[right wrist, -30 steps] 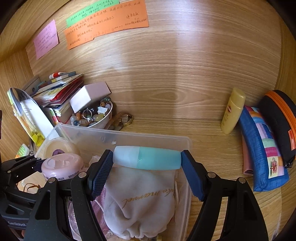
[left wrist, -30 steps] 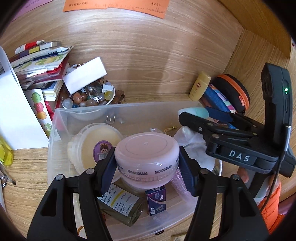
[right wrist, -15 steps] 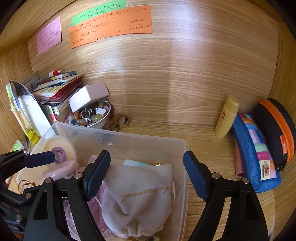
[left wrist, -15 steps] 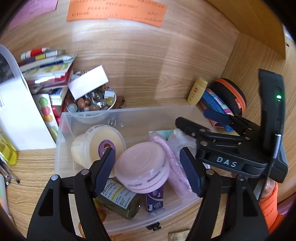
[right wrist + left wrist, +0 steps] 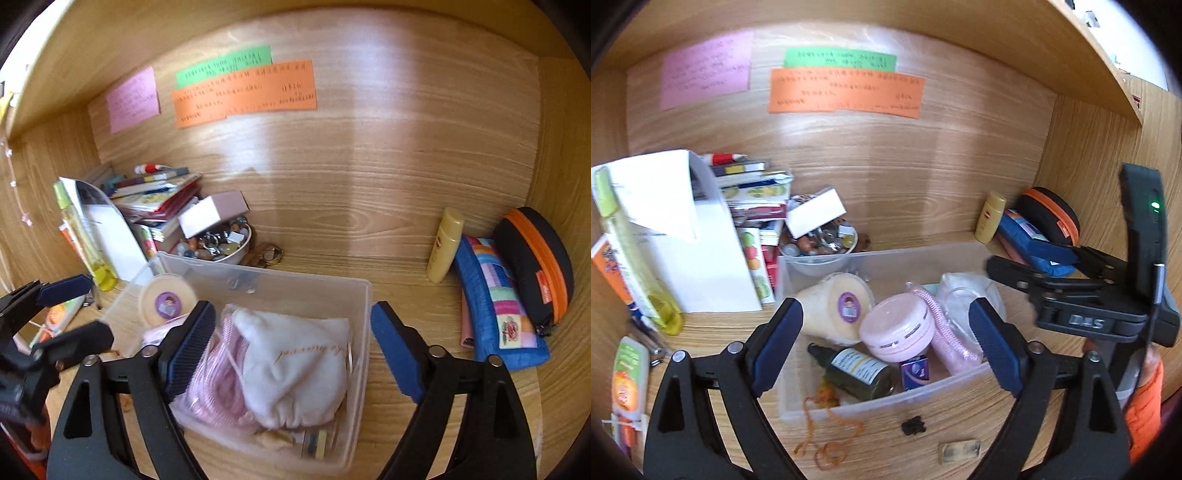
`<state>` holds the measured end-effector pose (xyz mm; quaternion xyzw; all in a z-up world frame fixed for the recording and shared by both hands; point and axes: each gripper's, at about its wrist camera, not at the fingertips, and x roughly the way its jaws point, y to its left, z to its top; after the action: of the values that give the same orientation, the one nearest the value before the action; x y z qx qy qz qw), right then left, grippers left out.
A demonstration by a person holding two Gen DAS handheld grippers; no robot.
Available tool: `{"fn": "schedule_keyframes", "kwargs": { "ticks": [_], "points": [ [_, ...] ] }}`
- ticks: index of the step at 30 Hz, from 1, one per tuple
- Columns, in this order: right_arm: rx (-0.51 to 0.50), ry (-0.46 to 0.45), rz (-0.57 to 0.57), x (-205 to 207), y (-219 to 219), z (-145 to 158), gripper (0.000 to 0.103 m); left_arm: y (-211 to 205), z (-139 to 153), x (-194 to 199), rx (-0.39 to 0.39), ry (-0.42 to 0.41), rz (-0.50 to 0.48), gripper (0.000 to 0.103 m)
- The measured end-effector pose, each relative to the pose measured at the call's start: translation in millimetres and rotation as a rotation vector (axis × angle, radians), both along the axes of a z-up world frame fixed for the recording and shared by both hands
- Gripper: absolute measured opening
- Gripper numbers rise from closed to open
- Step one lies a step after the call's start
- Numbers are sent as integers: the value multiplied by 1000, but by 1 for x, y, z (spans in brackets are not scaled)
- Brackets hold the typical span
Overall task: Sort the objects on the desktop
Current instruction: 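Open the left tool to drop the pink container in the bin while the right tool releases the tube, then move the left tool to the black hair clip while the right tool approaches the small beige block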
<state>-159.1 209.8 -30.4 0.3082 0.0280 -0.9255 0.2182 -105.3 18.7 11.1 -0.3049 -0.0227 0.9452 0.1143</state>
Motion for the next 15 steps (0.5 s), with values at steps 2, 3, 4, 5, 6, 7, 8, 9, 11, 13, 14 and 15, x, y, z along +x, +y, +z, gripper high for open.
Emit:
{"fn": "schedule_keyframes", "kwargs": {
  "ticks": [2,3,4,5,6,7,8,9,11,13,14,15],
  "points": [
    [5,9,-2,9,4,1,87,-4,1,6,-7,4,12,93],
    [9,11,-2,13,6,1,87,-6,1,9,-12,5,20,93],
    [12,10,-1,17,8,0,87,-8,1,12,-18,4,25,93],
    [13,6,1,22,9,-2,87,-9,0,15,-25,2,31,93],
    [15,1,5,26,11,-3,87,-11,-1,19,-30,1,37,93],
    [19,-6,10,32,12,-6,87,-12,-2,22,-35,0,42,93],
    [21,-9,13,36,14,-8,87,-15,-3,26,-41,-1,49,93],
    [23,-13,17,41,15,-9,87,-17,-4,29,-44,-2,53,93],
    [21,-27,30,51,16,-15,87,-22,-7,37,-48,-4,68,93],
    [-4,-68,67,60,17,-22,87,-26,-11,44,-45,-12,77,94],
    [-20,-92,90,66,17,-27,87,-28,-14,48,-39,-18,76,94],
    [-36,-108,105,70,16,-31,87,-30,-19,52,-30,-32,72,94]
  ]
}}
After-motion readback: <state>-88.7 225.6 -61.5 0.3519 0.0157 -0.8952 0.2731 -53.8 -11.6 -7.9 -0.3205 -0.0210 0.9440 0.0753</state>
